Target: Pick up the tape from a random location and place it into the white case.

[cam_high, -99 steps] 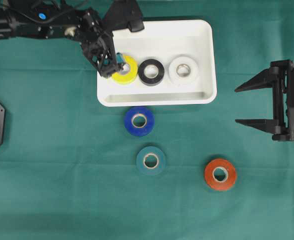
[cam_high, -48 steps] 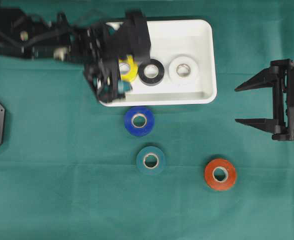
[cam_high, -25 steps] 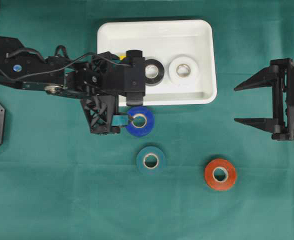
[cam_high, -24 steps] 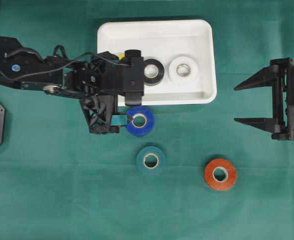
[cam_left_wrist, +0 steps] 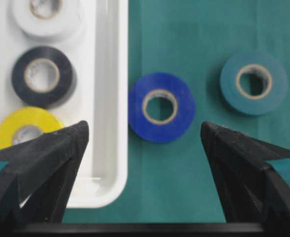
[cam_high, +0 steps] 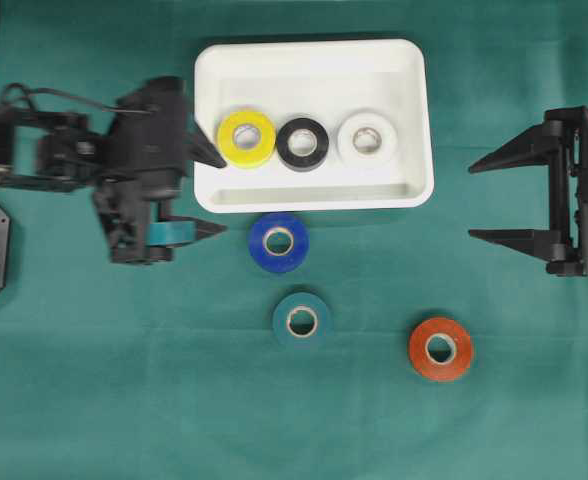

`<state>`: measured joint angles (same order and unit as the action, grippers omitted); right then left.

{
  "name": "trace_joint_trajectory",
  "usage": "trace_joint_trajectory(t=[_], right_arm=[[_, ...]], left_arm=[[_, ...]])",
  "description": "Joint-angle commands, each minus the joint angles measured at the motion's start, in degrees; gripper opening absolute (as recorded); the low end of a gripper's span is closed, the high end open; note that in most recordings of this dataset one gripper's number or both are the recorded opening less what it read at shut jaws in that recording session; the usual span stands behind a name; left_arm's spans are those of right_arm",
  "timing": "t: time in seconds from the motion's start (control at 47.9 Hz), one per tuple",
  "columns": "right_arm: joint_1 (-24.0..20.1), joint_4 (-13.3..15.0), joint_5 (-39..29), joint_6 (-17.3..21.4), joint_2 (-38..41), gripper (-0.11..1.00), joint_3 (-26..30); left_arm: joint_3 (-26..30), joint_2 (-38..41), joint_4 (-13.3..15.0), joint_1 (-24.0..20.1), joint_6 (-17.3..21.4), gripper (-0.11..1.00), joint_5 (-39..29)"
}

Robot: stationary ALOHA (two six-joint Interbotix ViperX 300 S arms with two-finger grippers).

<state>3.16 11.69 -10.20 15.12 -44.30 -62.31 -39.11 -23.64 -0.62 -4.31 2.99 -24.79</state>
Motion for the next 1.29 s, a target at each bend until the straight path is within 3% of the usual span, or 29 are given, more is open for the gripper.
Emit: trace_joint_trajectory(t=[0.0,0.731,1.065,1.274], right_arm=[[0.1,0.0,0.0,-0.1,-1.1,0.87,1.6],[0.1,0.5,-1.7,-0.1,-5.4,0.87,1.1],[0.1,0.5,-0.8,-0.1,-5.6,0.87,0.2],[0.1,0.5,0.4,-0.1,-5.6,0.87,-0.4]], left_arm=[[-2.0,-4.7,0.0,0.1,0.1,0.99,2.9],[-20.1,-29.2,0.3,0.2,-0.2,0.99,9.6],[-28.4,-34.3,0.4,0.3,-0.3,0.98,16.0],[-30.1,-34.4,0.4,0.3,-0.3,0.98,17.3]])
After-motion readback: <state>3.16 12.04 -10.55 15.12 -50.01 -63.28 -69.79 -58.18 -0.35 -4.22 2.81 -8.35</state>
